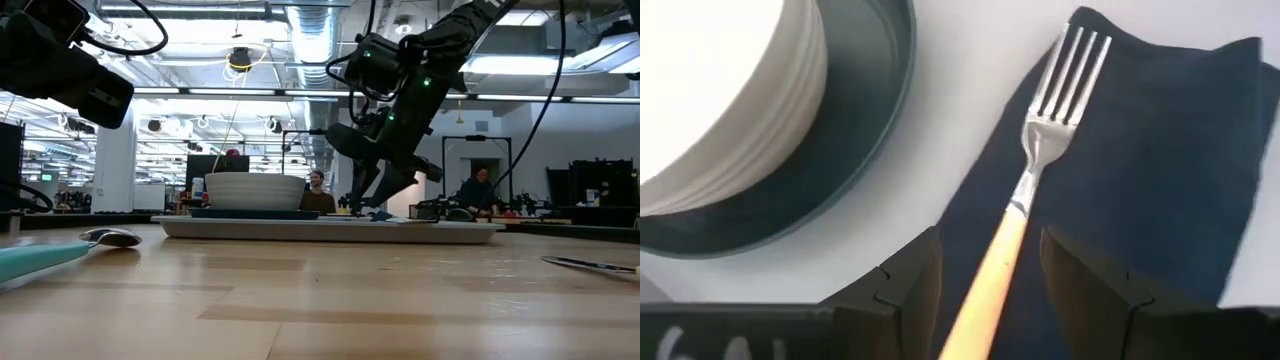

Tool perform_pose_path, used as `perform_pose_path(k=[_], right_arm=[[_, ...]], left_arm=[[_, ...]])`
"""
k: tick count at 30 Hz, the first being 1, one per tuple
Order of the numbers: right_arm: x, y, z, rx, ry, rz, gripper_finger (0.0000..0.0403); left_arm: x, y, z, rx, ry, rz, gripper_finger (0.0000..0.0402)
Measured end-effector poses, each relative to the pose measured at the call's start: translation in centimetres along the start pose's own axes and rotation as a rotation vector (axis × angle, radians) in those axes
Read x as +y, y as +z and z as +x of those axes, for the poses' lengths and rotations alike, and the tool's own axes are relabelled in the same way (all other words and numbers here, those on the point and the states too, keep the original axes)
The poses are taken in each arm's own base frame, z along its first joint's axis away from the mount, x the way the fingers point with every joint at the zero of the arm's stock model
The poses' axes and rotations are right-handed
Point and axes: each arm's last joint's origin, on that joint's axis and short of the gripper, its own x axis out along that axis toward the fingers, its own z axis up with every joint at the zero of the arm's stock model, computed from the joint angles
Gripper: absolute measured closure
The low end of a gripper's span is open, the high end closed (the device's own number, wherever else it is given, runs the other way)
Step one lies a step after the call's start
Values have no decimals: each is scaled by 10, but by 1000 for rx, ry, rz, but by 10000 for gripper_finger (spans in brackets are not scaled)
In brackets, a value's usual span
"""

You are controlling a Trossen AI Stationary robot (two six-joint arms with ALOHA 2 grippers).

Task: Set up tray
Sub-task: Put the orange fork on the dark blue napkin

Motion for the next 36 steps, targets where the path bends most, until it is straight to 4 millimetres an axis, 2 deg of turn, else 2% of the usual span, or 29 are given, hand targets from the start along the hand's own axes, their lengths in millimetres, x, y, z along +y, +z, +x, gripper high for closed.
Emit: perform_pose_path(k=[3,9,11,13,36], right_arm=[[0,0,3,-4,-1,1,241],[2,-1,24,-18,9,3,241],[-6,-8,30,29,-37,-16,241],[-3,-5,36,4,-18,-6,241],[-16,5,43,0,-39,35,251]], left_arm=[[0,0,0,0,0,0,377],[0,0,0,1,-1,0,377],[0,0,0,-1,-2,-3,377],[0,0,0,5,-1,-4,377],[0,-1,0,6,8,-6,377]])
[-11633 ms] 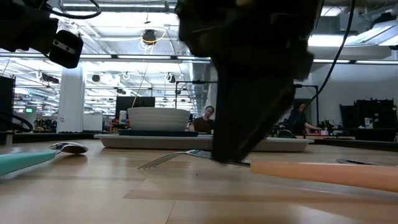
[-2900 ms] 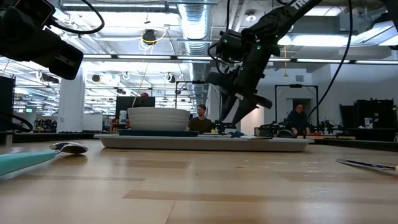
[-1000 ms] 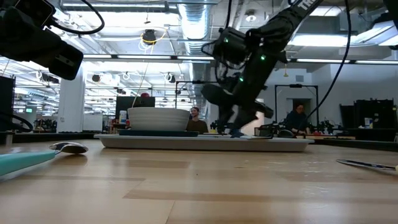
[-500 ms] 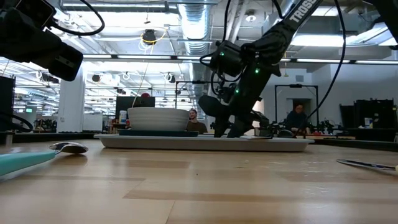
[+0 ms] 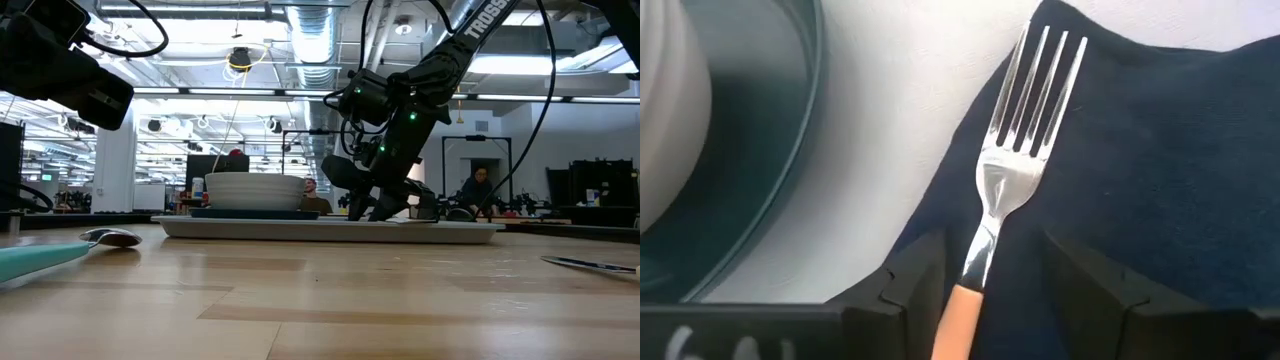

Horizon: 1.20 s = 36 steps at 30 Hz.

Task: Set up tray
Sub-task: Put the orange fork on the dark blue napkin

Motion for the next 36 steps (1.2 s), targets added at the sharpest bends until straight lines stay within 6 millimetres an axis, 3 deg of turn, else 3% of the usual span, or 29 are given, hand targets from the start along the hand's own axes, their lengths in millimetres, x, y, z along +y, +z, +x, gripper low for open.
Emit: perform_pose_path(k=[18,36], right_arm=[[1,1,-1,7,17,13,397],[1,1,-1,5,19,78,402]], left_arm=[[0,0,0,0,1,0,377],[0,-2,0,16,4,-1,377]])
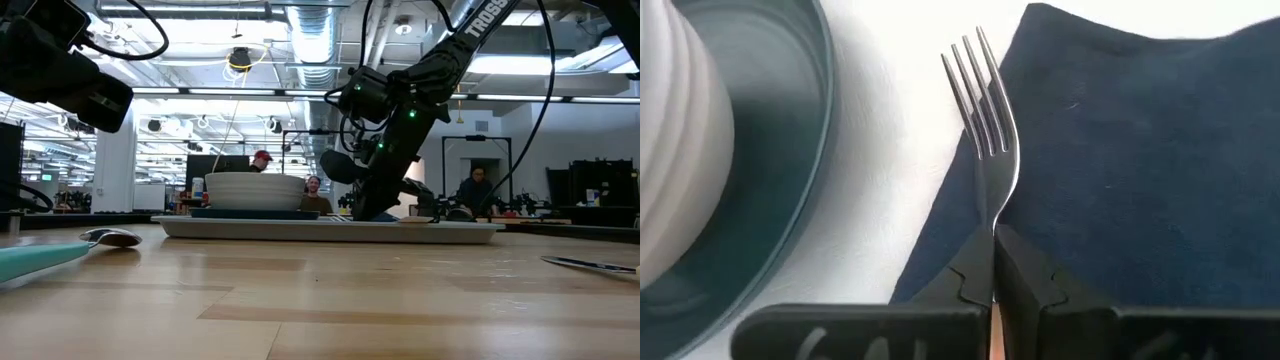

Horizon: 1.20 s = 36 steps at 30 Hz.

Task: Set up tray
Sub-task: Put the orange fork on the dark blue napkin

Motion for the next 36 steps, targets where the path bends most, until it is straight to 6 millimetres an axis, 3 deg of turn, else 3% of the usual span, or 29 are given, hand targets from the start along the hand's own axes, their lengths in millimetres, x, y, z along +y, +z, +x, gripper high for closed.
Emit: perform_pose_path(k=[25,36], right_arm=[[0,7,0,-43,27,77,402],[-6,20,-14,-79,18,146,403]], left_arm=[[0,0,0,0,0,-6,377],[0,0,0,0,0,-6,377]])
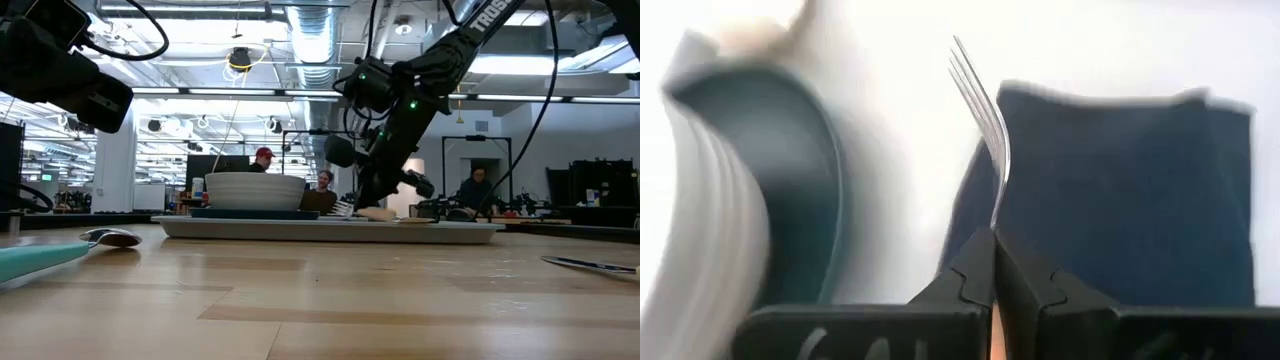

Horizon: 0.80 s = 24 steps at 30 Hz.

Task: Set up tray
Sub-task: Put the orange fork on the dark blue napkin

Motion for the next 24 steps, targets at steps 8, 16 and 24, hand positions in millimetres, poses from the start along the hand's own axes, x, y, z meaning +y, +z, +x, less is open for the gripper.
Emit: perform_pose_path(k=[8,16,24], right_arm=[[-1,-4,-9,-14,-64,104,403],[-5,-17,-14,-18,-176,187,403],[0,-16,-15,-33,-131,244,403]], left_arm=[[0,0,0,2,2,6,377],[0,0,0,1,6,6,377],[0,0,0,1,6,2,377]])
